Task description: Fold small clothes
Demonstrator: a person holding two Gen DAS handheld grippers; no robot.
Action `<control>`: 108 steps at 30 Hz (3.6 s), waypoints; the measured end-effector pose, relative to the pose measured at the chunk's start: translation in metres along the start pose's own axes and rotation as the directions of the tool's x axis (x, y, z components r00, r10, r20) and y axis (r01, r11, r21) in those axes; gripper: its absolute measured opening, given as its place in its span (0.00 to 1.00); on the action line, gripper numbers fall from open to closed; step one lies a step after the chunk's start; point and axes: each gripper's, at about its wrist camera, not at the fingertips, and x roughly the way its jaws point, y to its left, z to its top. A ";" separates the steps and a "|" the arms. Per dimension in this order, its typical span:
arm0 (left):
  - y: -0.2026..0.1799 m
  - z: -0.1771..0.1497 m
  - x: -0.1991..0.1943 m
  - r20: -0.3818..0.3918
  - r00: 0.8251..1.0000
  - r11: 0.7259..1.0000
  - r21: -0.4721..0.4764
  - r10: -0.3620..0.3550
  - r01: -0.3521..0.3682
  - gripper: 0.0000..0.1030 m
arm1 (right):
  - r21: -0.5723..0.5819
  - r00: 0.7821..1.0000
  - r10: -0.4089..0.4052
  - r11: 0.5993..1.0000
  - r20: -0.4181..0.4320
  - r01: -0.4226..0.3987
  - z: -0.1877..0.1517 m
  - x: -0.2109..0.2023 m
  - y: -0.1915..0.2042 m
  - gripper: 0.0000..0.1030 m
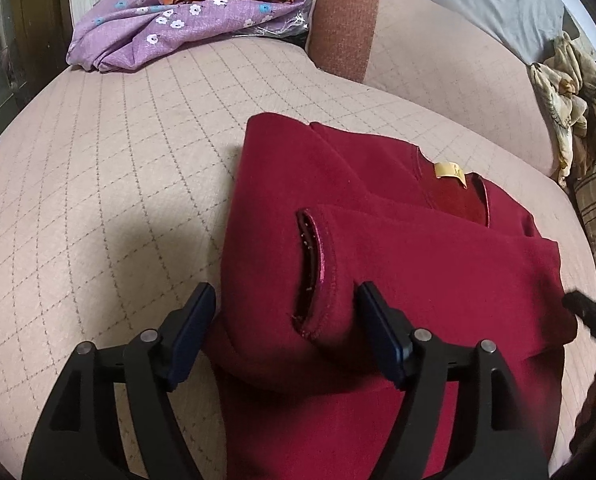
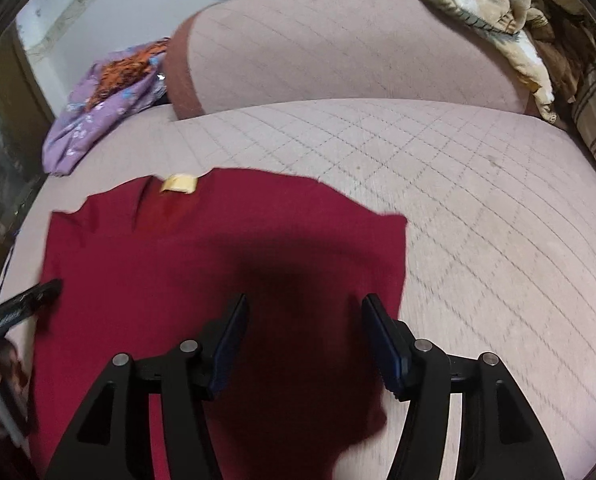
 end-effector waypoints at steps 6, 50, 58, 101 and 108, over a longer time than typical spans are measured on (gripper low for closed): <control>0.000 -0.004 -0.010 0.010 1.000 1.000 0.002 0.008 -0.008 0.71 | -0.030 0.997 -0.057 0.998 -0.048 0.056 -0.032 -0.005 -0.010 0.60; 0.039 -0.059 -0.060 -0.009 1.000 0.996 -0.087 -0.015 0.014 0.71 | 0.042 0.985 0.131 0.991 -0.114 -0.127 -0.096 -0.053 0.015 0.69; 0.039 -0.027 -0.038 0.020 0.997 0.992 -0.100 -0.078 0.079 0.71 | 0.011 0.983 0.180 0.984 -0.041 -0.180 -0.079 -0.051 0.047 0.70; 0.061 -0.016 -0.016 -0.037 0.999 0.986 -0.163 -0.035 0.029 0.72 | -0.370 0.938 0.340 0.864 -0.070 -0.341 0.018 0.050 0.246 0.38; 0.058 -0.018 -0.020 -0.012 1.000 0.991 -0.132 0.008 -0.009 0.72 | -0.324 0.958 0.279 0.902 -0.068 -0.286 0.007 0.069 0.243 0.35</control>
